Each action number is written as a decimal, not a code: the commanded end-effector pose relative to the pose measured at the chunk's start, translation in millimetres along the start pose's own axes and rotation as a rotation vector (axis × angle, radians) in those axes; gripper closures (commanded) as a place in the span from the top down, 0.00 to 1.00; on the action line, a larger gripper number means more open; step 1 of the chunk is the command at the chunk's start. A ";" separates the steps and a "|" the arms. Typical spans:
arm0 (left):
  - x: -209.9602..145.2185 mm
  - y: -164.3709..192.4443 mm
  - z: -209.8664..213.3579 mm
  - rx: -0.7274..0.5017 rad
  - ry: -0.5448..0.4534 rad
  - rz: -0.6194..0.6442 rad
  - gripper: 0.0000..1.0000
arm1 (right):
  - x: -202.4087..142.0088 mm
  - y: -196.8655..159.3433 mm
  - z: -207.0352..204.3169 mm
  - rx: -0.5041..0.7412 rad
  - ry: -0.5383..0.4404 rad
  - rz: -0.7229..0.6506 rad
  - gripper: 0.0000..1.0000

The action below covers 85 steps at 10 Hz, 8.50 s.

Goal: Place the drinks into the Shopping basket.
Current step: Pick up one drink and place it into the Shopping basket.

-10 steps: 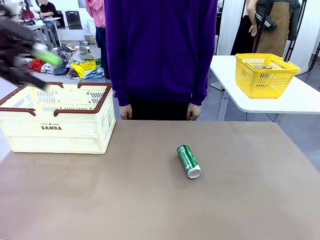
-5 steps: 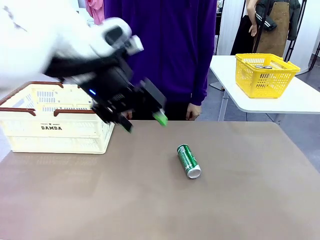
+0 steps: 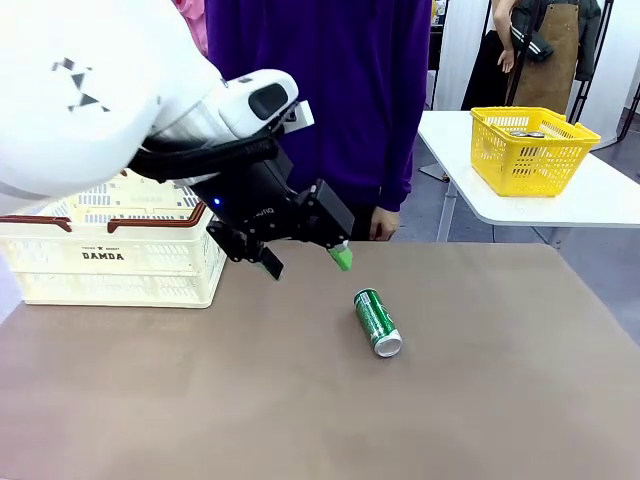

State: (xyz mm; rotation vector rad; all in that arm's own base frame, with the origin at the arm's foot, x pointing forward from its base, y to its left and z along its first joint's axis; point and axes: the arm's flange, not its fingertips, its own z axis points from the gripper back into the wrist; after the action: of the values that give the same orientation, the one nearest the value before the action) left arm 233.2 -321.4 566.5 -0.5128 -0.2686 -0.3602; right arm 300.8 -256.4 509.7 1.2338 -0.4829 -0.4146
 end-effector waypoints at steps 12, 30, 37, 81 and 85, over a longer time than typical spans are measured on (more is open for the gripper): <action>181.4 -72.3 -248.3 0.402 0.340 0.511 1.00 | 1.0 1.0 0.7 0.018 -0.003 0.022 1.00; 186.5 35.0 -325.0 0.432 0.272 0.408 1.00 | 1.0 1.0 0.7 0.018 -0.003 0.022 1.00; 174.3 49.4 -357.1 0.462 0.347 0.433 1.00 | 1.0 1.0 0.7 0.018 -0.003 0.022 1.00; 277.3 389.0 35.9 0.336 0.221 0.480 0.00 | 1.0 1.0 0.7 0.018 -0.003 0.022 1.00; 279.3 392.4 28.8 0.364 0.226 0.496 0.00 | 1.0 1.0 0.7 0.018 -0.003 0.022 1.00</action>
State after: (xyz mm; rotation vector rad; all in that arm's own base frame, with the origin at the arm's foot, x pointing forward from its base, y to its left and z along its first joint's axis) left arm 633.0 -63.5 524.0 -0.1817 0.0214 0.1036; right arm 300.4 -256.8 509.5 1.2337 -0.4832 -0.4161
